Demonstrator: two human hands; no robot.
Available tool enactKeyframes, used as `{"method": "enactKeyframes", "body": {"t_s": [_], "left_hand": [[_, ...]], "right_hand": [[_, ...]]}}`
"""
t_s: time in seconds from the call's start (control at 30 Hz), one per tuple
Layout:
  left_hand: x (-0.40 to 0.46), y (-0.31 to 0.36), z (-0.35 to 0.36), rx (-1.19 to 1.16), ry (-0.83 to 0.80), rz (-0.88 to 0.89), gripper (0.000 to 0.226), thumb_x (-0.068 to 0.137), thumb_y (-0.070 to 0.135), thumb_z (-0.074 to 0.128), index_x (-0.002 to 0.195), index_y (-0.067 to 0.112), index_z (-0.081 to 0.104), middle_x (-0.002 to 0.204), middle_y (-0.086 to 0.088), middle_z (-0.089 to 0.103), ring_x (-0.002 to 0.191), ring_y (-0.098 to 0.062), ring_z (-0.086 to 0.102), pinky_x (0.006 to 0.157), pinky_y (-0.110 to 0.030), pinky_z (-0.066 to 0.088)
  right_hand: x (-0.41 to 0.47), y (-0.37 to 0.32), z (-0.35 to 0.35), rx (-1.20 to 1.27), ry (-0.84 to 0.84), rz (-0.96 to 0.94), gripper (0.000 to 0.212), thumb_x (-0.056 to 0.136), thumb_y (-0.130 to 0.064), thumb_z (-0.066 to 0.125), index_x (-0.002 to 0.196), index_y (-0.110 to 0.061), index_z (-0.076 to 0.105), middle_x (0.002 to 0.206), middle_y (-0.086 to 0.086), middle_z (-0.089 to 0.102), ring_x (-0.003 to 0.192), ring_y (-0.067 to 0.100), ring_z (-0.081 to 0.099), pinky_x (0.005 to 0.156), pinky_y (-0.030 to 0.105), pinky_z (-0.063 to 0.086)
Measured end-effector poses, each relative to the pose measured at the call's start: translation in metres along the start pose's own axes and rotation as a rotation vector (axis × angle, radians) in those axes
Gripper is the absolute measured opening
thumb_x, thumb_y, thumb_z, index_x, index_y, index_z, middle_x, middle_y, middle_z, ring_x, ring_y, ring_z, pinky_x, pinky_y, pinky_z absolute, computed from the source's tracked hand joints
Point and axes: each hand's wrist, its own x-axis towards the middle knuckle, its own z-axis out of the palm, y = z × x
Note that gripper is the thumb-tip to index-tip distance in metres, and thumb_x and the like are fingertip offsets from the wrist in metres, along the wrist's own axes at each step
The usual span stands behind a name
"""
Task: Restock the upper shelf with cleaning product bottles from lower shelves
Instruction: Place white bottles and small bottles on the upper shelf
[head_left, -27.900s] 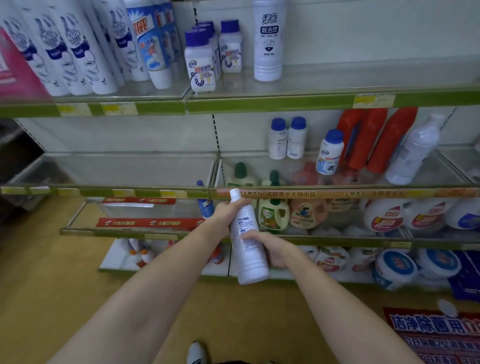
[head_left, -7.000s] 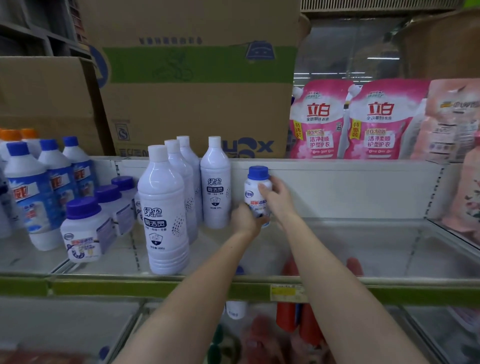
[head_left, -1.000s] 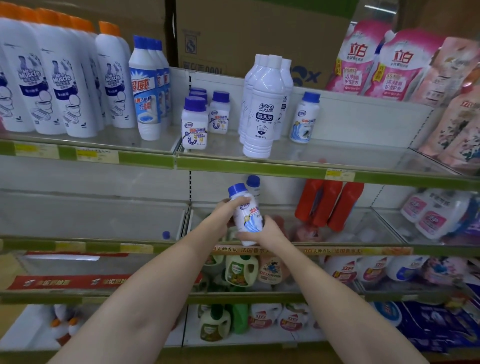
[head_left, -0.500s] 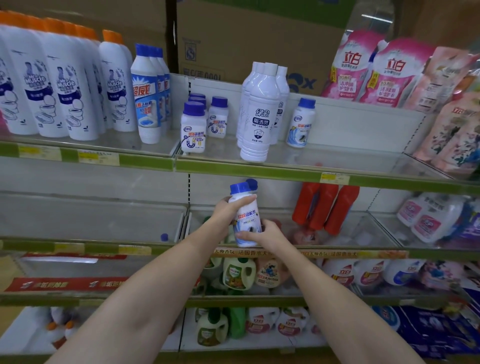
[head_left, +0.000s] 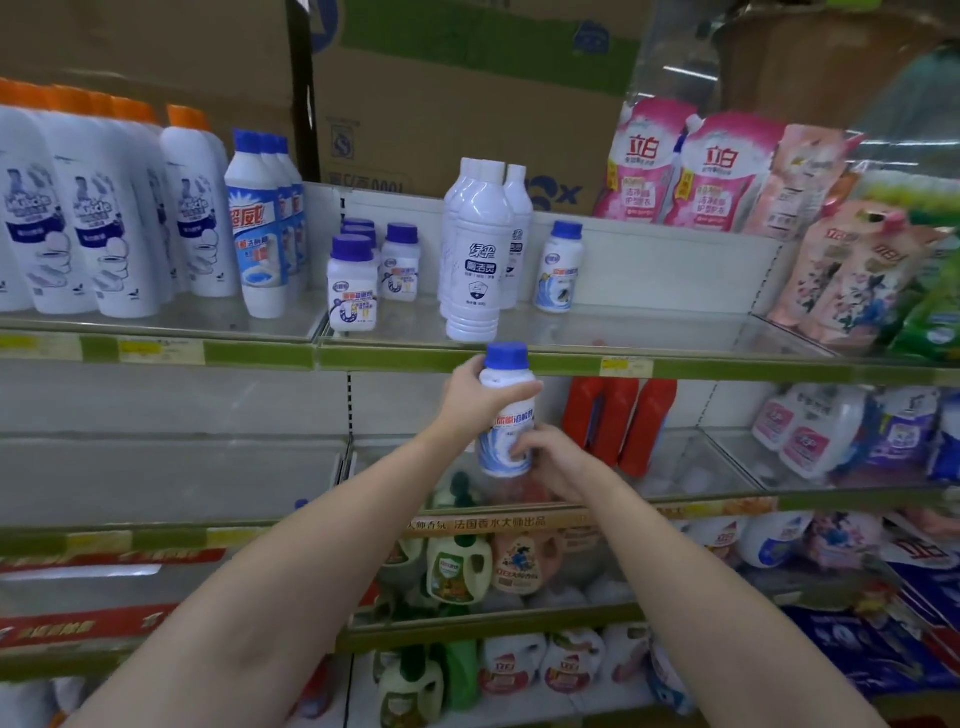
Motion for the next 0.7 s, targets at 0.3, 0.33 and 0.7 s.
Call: {"method": "enactKeyframes", "body": {"t_s": [0.3,0.33,0.7], "left_hand": [[0.030,0.081,0.037,0.066,0.038,0.207,0.056,0.063,0.038,0.092,0.107,0.024,0.060,0.095,0.010,0.072,0.086,-0.003,0.069,0.081,-0.030,0.057],[0.035,0.088,0.041,0.059,0.048,0.221,0.063,0.061,0.041,0.092,0.110,0.024,0.057,0.098,0.010,0.072,0.089,-0.004,0.069,0.084,-0.031,0.057],[0.115,0.116,0.086,0.086,0.075,0.227,0.045,0.062,0.033,0.093,0.098,0.023,0.068,0.092,0.004,0.075,0.086,-0.012,0.072,0.083,-0.037,0.060]], "right_hand": [[-0.002,-0.082,-0.054,-0.033,0.305,-0.252,0.039,0.075,0.013,0.048,0.104,0.001,0.071,0.090,0.012,0.074,0.080,0.022,0.070,0.072,0.028,0.055],[0.000,-0.088,-0.059,-0.040,0.327,-0.272,0.037,0.075,0.013,0.049,0.102,0.001,0.072,0.089,0.013,0.075,0.080,0.025,0.070,0.074,0.030,0.056],[0.037,-0.131,-0.121,-0.235,0.406,-0.321,0.028,0.083,0.007,0.062,0.107,0.000,0.074,0.101,0.015,0.076,0.090,0.021,0.069,0.092,0.035,0.056]]}}
